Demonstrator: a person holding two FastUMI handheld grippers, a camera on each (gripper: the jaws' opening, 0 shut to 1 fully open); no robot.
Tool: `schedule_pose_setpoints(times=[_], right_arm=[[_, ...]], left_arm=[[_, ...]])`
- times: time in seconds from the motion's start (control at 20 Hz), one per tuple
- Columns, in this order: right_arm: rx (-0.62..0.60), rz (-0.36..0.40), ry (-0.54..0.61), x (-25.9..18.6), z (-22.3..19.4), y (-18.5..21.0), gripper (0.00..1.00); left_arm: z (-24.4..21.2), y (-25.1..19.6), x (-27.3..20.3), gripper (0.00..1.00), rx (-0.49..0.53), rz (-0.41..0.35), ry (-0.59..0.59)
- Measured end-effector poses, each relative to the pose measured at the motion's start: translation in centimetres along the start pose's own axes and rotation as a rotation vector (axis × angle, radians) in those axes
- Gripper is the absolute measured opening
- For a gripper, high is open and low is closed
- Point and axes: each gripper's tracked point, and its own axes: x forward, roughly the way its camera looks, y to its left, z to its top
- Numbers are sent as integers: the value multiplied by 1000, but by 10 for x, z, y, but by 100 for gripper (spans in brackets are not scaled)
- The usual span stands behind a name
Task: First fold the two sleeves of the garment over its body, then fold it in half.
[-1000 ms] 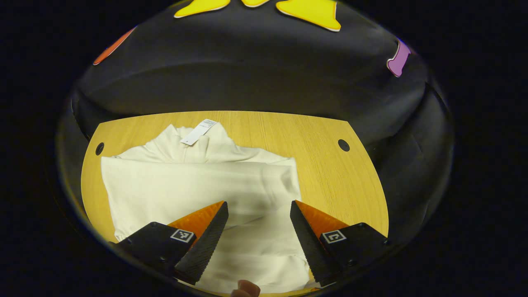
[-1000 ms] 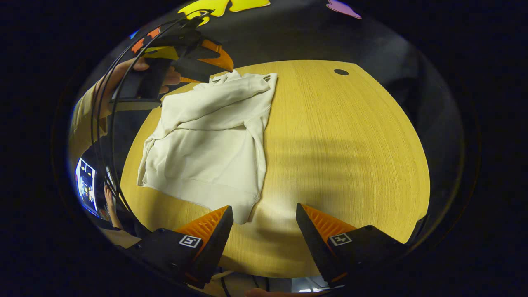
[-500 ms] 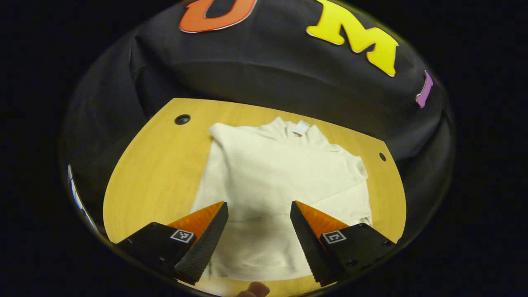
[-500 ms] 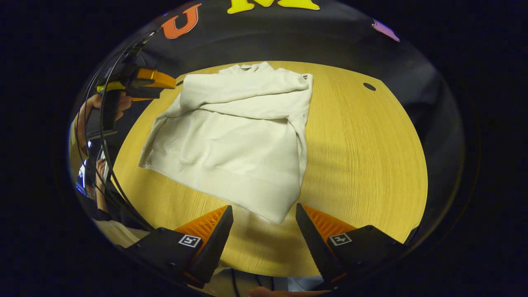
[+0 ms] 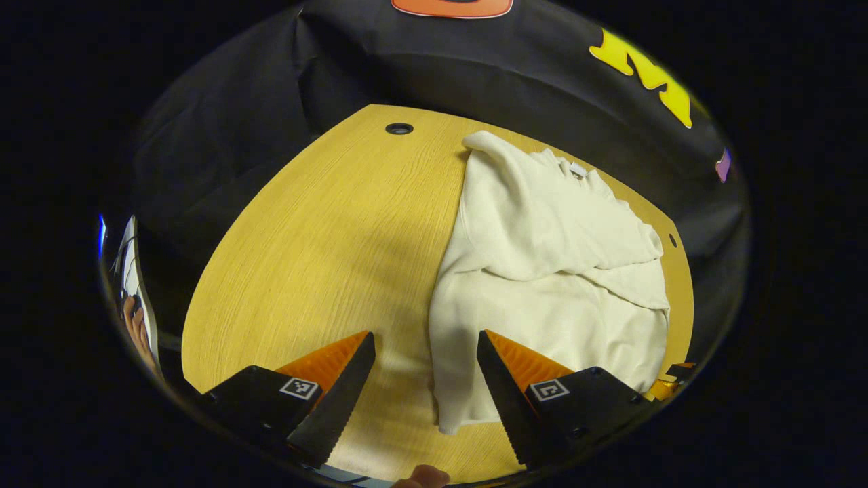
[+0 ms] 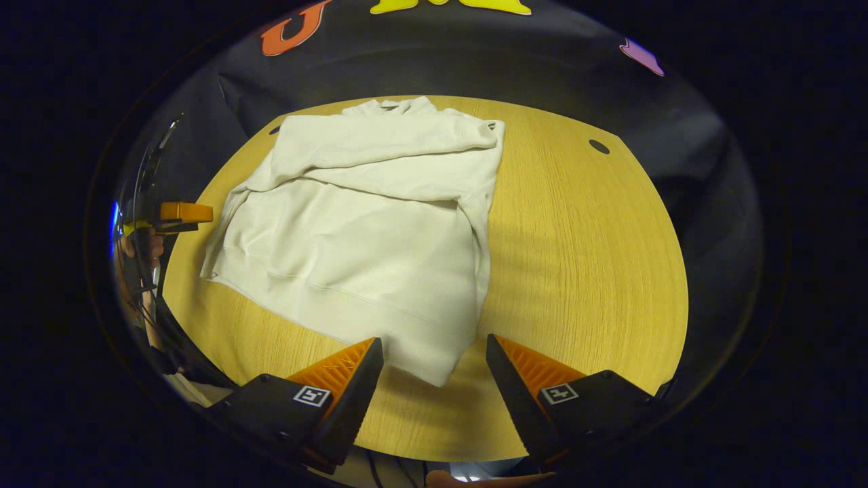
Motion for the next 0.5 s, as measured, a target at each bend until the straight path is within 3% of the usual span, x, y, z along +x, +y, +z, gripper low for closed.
schedule_pose_setpoints(times=[0.3, 0.35, 0.4, 0.5], right_arm=[[85, -3, 113, 25, -14, 11, 96], [87, -12, 127, 27, -17, 12, 96], [91, -15, 127, 27, -15, 13, 94], [103, -12, 140, 30, -15, 13, 94]], left_arm=[[-45, -10, -3, 94, 4, -8, 144], [-52, -15, -1, 100, 11, -13, 170], [-58, -19, 1, 92, 21, -13, 196], [-63, -20, 1, 88, 67, 28, 224]])
